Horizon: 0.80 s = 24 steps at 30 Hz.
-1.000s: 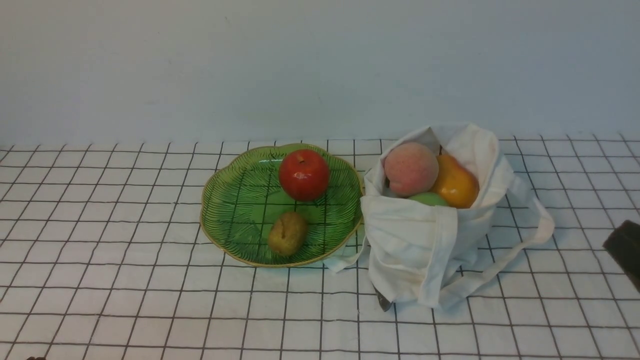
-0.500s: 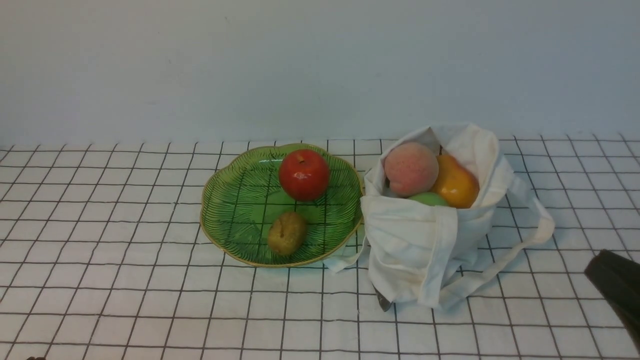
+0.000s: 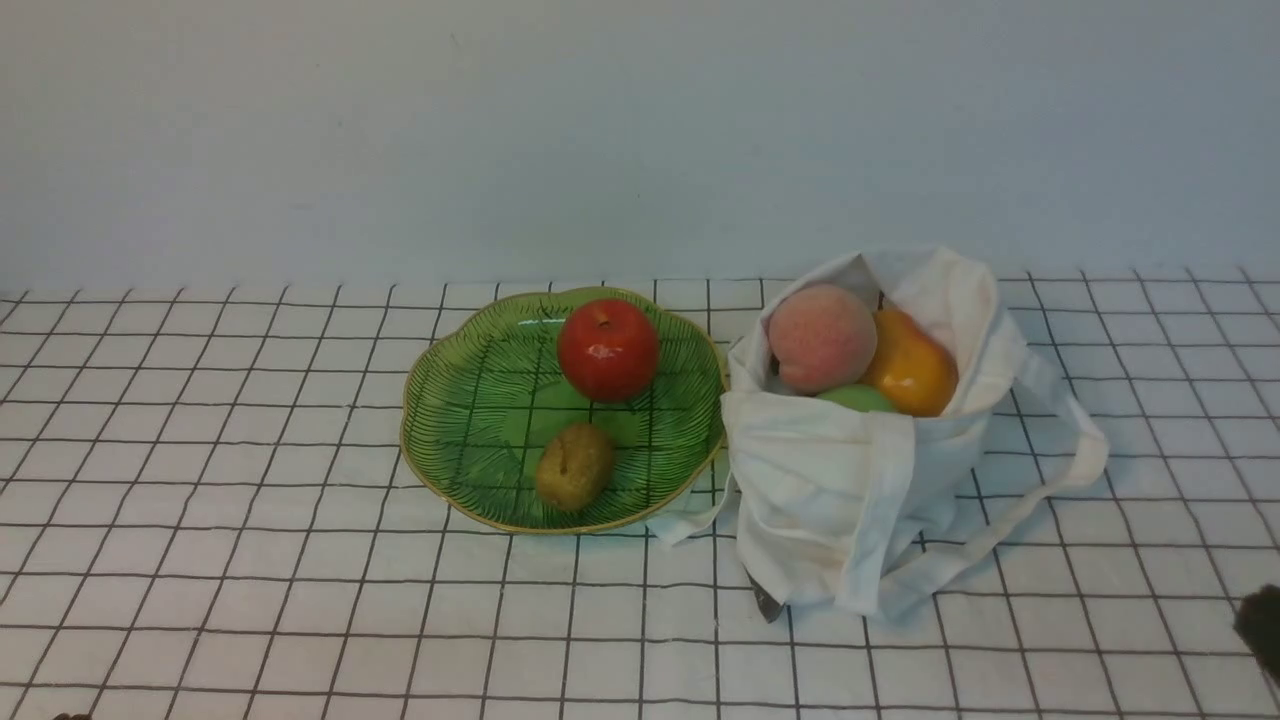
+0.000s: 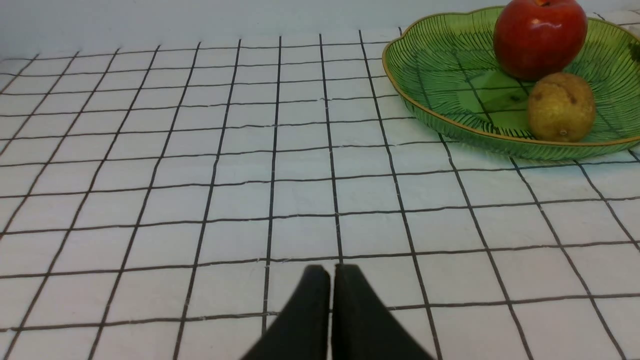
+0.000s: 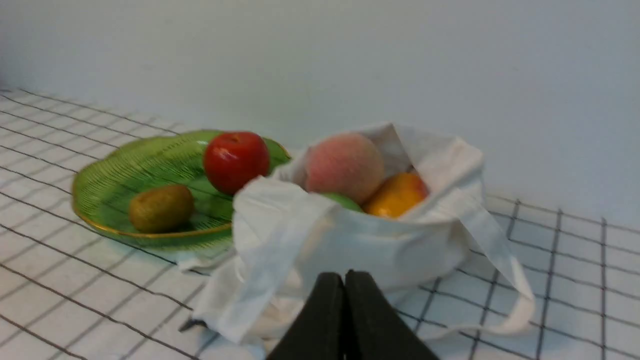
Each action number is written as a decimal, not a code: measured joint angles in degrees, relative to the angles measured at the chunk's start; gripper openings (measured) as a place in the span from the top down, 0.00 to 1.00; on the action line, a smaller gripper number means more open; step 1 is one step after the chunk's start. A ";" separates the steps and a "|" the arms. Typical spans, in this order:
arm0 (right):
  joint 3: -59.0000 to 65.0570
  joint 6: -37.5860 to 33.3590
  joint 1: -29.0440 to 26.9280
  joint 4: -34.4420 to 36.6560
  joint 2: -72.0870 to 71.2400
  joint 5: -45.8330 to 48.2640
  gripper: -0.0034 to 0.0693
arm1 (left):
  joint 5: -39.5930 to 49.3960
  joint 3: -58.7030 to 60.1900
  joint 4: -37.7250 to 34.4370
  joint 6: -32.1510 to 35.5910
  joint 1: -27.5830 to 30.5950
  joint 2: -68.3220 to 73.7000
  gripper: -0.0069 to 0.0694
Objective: Take the fruit out of the bag on the white checkered tablecloth and place them on the plate.
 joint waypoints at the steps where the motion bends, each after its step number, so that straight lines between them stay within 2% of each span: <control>1: 1.53 -1.59 -4.10 1.26 -3.20 3.87 0.97 | 0.00 0.00 0.00 0.00 0.00 0.00 0.92; 6: 4.79 -2.24 -11.08 1.53 -8.81 6.67 0.97 | 0.00 0.00 0.00 0.00 0.00 0.00 0.92; 10: 7.59 -2.27 -14.42 1.53 -11.38 6.81 0.97 | 0.00 0.00 0.00 0.00 0.00 0.00 0.92; 24: 8.76 -2.39 -16.08 1.53 -13.18 7.46 0.97 | 0.00 0.00 0.00 0.00 0.00 0.00 0.92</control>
